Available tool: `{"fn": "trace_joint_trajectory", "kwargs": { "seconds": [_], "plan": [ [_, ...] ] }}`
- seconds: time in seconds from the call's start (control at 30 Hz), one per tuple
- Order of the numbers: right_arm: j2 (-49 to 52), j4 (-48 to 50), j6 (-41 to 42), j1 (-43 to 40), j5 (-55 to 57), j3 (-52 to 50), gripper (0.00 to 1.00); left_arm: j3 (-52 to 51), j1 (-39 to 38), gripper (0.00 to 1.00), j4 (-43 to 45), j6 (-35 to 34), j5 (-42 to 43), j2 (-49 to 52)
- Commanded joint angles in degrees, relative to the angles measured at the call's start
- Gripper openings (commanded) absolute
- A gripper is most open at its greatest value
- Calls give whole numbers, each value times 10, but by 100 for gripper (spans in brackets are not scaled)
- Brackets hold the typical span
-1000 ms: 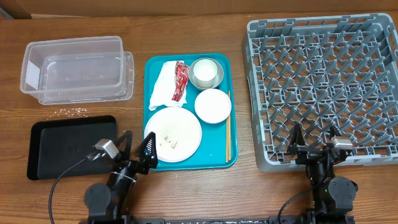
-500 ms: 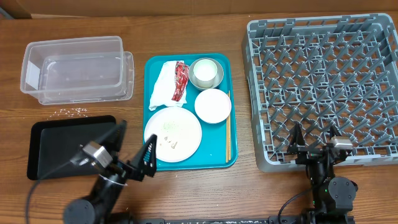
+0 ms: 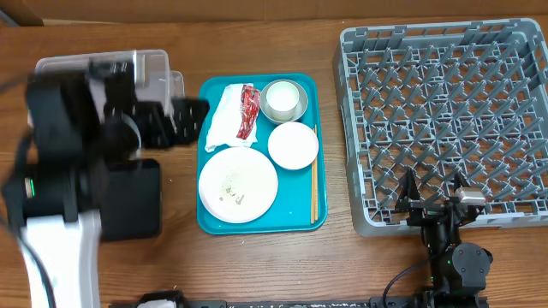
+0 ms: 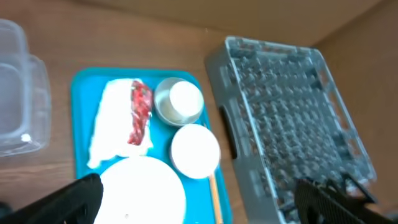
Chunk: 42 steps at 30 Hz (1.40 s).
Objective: Sort waste into correct bins and load items into the dishwasher
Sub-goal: 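Reach the left gripper to the red wrapper on the teal tray and grasp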
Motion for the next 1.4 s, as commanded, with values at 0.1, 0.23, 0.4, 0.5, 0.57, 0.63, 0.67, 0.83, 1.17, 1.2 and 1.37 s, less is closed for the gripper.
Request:
{"fn": "trace_joint_trajectory", "kwargs": {
  "seconds": [0.1, 0.23, 0.4, 0.5, 0.57, 0.63, 0.67, 0.83, 1.17, 1.2, 1.37],
  "plan": [
    [-6, 3, -2, -2, -3, -6, 100, 144, -62, 100, -94, 61, -70, 146],
    [-6, 3, -2, -2, -3, -6, 100, 201, -144, 100, -164, 37, -281, 235],
    [-6, 3, -2, -2, -3, -6, 100, 214, -207, 100, -138, 35, -462, 328],
    [-6, 3, -2, -2, -3, -6, 100, 214, -209, 100, -90, 33, -447, 380],
    [-6, 3, -2, -2, -3, -6, 100, 214, -209, 100, -68, 26, -406, 407],
    [-6, 3, -2, -2, -3, -6, 100, 214, -207, 100, -50, 15, -360, 432],
    [-6, 3, -2, -2, -3, -6, 100, 214, -207, 100, -45, 9, -340, 445],
    [-6, 3, -2, -2, -3, -6, 100, 214, -207, 100, -34, -37, -308, 512],
    [-6, 3, -2, -2, -3, -6, 100, 214, -207, 59, -55, -47, -300, 580],
    [-6, 3, -2, -2, -3, -6, 100, 214, -208, 58, -56, -50, -300, 583],
    [-6, 3, -2, -2, -3, -6, 100, 214, -212, 42, -59, -57, -300, 588]
  ]
}}
